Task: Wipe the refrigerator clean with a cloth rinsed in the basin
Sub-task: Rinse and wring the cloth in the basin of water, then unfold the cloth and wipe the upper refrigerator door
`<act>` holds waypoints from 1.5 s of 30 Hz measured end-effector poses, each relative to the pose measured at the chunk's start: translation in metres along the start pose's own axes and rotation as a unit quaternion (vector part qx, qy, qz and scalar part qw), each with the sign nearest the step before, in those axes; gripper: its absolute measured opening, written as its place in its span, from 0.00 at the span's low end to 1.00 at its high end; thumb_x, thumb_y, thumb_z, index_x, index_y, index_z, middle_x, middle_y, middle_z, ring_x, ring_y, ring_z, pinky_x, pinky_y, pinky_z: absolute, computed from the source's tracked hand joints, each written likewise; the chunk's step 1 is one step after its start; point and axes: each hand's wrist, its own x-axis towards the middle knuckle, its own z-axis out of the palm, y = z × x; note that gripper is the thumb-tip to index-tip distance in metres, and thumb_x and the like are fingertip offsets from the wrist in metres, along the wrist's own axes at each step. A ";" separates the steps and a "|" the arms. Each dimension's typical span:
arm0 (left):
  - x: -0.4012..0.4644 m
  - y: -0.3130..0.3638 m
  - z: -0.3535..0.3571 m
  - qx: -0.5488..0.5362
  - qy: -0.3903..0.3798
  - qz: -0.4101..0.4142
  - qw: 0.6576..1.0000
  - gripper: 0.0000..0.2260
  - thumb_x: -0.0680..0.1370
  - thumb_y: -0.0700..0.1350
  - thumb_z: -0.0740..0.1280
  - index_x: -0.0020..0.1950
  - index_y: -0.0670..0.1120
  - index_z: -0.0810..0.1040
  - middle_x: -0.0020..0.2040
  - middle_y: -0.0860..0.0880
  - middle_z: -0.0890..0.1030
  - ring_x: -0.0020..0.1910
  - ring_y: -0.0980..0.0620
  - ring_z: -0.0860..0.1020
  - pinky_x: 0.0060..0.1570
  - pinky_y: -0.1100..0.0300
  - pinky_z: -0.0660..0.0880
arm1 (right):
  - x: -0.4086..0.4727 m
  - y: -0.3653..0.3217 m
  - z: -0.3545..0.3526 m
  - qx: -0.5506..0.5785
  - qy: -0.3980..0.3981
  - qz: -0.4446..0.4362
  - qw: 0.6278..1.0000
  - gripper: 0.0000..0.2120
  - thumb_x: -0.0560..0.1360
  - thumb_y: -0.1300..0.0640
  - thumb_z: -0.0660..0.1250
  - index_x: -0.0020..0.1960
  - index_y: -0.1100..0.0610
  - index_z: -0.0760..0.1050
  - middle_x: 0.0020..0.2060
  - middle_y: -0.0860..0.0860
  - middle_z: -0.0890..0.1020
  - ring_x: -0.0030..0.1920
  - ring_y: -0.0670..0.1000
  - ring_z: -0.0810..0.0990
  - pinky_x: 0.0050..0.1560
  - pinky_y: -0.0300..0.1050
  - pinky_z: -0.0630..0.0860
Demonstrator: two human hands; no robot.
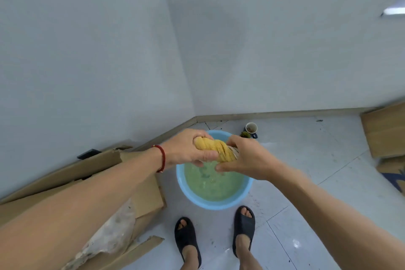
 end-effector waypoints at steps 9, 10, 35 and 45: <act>-0.094 0.156 -0.006 -0.022 -0.069 0.295 0.953 0.20 0.64 0.26 0.75 0.50 0.44 0.80 0.51 0.38 0.79 0.48 0.45 0.77 0.48 0.48 0.75 | -0.148 -0.093 -0.062 0.370 0.066 -0.030 0.926 0.19 0.83 0.45 0.66 0.70 0.54 0.76 0.59 0.59 0.85 0.60 0.60 0.84 0.62 0.54 0.79; -0.099 0.170 -0.001 0.013 -0.088 0.311 0.946 0.20 0.66 0.27 0.75 0.52 0.45 0.80 0.51 0.35 0.79 0.47 0.44 0.78 0.48 0.47 0.76 | -0.158 -0.100 -0.061 0.362 0.102 -0.032 0.926 0.20 0.82 0.44 0.67 0.71 0.50 0.74 0.61 0.55 0.84 0.62 0.57 0.83 0.65 0.54 0.78; -0.222 0.330 0.406 0.185 -0.274 0.415 0.847 0.06 0.79 0.42 0.71 0.55 0.44 0.84 0.51 0.47 0.86 0.51 0.48 0.85 0.50 0.54 0.81 | -0.590 0.056 -0.050 0.562 0.600 -0.106 0.560 0.12 0.73 0.62 0.78 0.51 0.60 0.76 0.44 0.61 0.78 0.43 0.58 0.79 0.45 0.50 0.83; -0.250 0.370 0.554 0.317 -0.442 0.467 0.697 0.07 0.79 0.48 0.72 0.50 0.44 0.82 0.43 0.45 0.82 0.43 0.53 0.81 0.45 0.54 0.79 | -0.682 0.052 -0.058 0.365 0.685 0.055 0.628 0.15 0.83 0.46 0.66 0.68 0.47 0.75 0.60 0.45 0.84 0.61 0.45 0.83 0.62 0.47 0.80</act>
